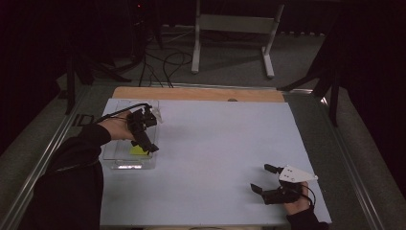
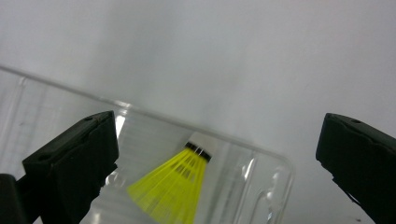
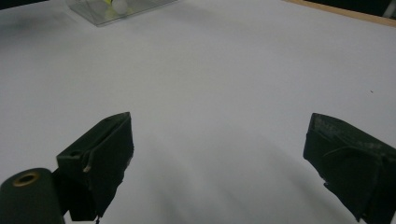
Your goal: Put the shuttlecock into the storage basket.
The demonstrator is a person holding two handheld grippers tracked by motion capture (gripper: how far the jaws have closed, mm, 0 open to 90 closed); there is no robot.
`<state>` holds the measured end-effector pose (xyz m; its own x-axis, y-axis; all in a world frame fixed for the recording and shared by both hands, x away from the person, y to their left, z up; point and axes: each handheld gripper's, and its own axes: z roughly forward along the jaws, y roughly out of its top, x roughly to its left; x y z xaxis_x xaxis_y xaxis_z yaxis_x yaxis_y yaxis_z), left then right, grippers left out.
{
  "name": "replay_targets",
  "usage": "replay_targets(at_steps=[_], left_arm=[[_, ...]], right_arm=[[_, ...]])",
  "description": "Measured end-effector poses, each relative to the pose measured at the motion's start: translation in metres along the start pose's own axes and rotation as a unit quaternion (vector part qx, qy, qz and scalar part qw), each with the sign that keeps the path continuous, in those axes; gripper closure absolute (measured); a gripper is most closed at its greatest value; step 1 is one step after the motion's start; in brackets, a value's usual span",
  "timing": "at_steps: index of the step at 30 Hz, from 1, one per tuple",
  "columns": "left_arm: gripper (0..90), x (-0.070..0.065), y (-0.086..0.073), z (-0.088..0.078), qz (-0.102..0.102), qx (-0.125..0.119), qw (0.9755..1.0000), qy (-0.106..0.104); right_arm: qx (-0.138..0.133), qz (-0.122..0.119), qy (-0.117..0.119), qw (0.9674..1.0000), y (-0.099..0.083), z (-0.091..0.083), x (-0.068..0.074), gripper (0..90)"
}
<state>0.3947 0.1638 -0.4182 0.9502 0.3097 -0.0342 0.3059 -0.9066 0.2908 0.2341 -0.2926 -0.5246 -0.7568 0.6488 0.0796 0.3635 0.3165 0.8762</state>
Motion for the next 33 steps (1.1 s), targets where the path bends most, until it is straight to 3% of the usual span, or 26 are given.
replay_targets(at_steps=[15, 20, 22, 31, 33], left_arm=[[0.1, -0.015, 0.031, 0.004, 0.013, -0.035, 0.999, -0.026], [0.2, -0.017, 0.04, 0.007, 0.022, -0.04, 0.9988, -0.016], [0.2, -0.017, 0.042, 0.007, 0.02, -0.042, 0.9986, -0.023], [0.2, -0.022, 0.053, 0.011, 0.016, -0.054, 0.9983, -0.017], [0.2, -0.023, 0.056, 0.013, 0.014, -0.054, 0.9984, 0.002]], right_arm=[[-0.002, -0.001, -0.005, 1.0, 0.0, -0.001, -0.001, 8.5], [-0.003, 0.0, -0.008, 1.0, 0.0, -0.001, -0.001, 8.5], [-0.004, -0.001, -0.008, 1.0, 0.0, -0.002, -0.002, 8.5], [-0.002, 0.001, -0.009, 1.0, 0.0, -0.001, -0.002, 8.5], [-0.003, 0.001, -0.009, 1.0, 0.0, -0.001, -0.002, 8.5]])
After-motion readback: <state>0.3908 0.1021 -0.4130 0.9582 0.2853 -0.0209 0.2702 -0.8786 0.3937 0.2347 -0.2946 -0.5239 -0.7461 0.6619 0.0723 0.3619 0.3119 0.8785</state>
